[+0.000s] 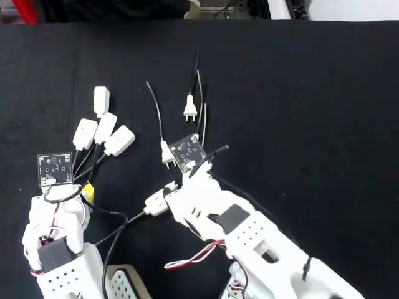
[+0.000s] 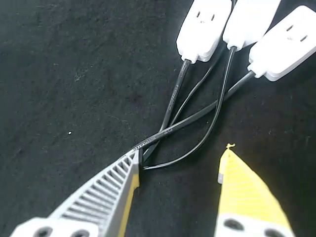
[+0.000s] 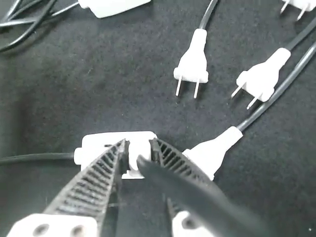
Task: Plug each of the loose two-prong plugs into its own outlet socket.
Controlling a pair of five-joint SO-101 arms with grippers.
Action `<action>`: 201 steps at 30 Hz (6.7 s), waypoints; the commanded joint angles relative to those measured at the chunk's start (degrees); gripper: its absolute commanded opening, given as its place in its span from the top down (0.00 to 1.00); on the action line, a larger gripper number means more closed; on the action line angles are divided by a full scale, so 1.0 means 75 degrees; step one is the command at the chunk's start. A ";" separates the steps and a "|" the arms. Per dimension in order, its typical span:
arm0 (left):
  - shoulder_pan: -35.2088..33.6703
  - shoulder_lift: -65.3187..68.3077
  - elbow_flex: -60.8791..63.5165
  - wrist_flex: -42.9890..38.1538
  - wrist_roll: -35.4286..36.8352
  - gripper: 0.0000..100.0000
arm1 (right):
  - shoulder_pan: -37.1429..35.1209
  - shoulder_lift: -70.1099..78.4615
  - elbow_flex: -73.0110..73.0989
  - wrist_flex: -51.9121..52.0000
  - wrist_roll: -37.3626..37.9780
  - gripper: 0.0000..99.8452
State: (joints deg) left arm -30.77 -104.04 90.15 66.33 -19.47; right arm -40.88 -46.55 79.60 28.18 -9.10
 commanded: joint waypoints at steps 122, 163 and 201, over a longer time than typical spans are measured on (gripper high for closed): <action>-0.0041 -0.0047 0.0287 0.0023 -0.0574 0.74 | 0.5826 0.4929 -0.5550 0.3434 0.8709 0.81; 0.0721 -0.0059 0.0287 0.0023 -0.0539 0.74 | 0.3634 0.3815 -0.7215 0.4278 0.6341 0.99; 0.5199 -0.0059 -0.1201 -0.0879 0.3223 0.74 | 0.0387 -0.1307 -0.0944 -0.2696 -0.2590 0.99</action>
State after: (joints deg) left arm 7.56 -104.13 84.44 59.65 5.41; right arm -37.27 -54.64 72.13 9.27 -27.82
